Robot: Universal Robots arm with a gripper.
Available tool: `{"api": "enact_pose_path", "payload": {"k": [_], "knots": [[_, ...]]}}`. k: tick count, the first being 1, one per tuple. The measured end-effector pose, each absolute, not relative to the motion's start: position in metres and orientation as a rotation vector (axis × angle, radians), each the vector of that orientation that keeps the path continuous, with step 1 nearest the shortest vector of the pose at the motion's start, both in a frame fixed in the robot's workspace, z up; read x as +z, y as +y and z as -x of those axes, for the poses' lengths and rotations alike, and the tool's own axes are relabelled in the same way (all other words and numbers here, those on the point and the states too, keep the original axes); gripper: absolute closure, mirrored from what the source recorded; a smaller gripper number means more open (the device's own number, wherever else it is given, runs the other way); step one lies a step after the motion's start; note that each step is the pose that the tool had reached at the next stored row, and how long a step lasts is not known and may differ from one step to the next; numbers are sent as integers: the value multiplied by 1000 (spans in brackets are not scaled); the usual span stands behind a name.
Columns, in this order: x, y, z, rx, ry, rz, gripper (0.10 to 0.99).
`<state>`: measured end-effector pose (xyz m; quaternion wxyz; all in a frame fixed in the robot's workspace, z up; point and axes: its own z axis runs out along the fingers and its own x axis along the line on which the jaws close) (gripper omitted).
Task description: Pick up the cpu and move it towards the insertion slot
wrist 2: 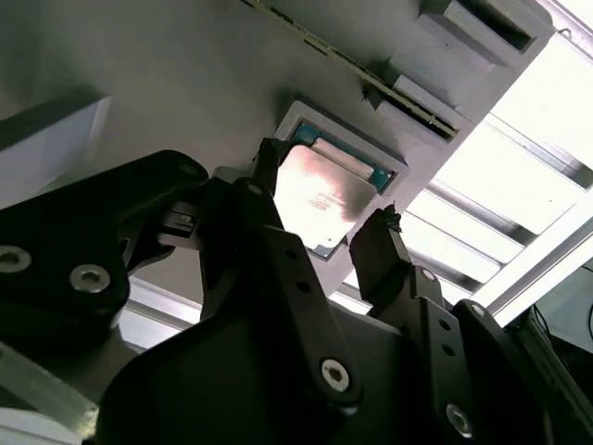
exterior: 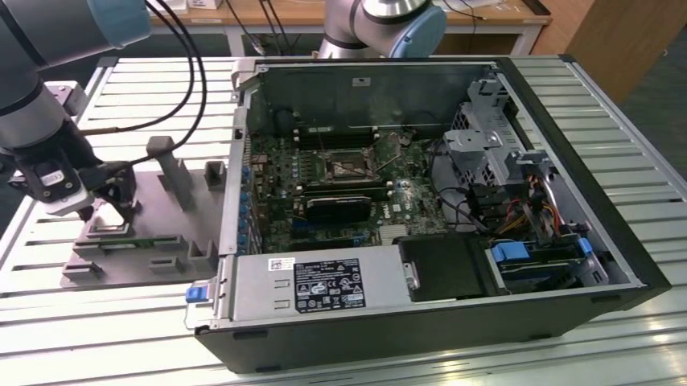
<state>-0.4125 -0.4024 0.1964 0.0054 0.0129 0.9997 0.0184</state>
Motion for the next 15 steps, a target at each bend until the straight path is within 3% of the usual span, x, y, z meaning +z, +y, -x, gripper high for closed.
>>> {"api": "enact_pose_path", "payload": {"k": [10, 12, 13, 15], "knots": [[195, -402, 413, 58, 3129, -58, 498], [195, -402, 413, 58, 3129, -58, 486], [195, -402, 413, 58, 3129, -58, 424], [194, -402, 413, 61, 3128, -57, 424]]}}
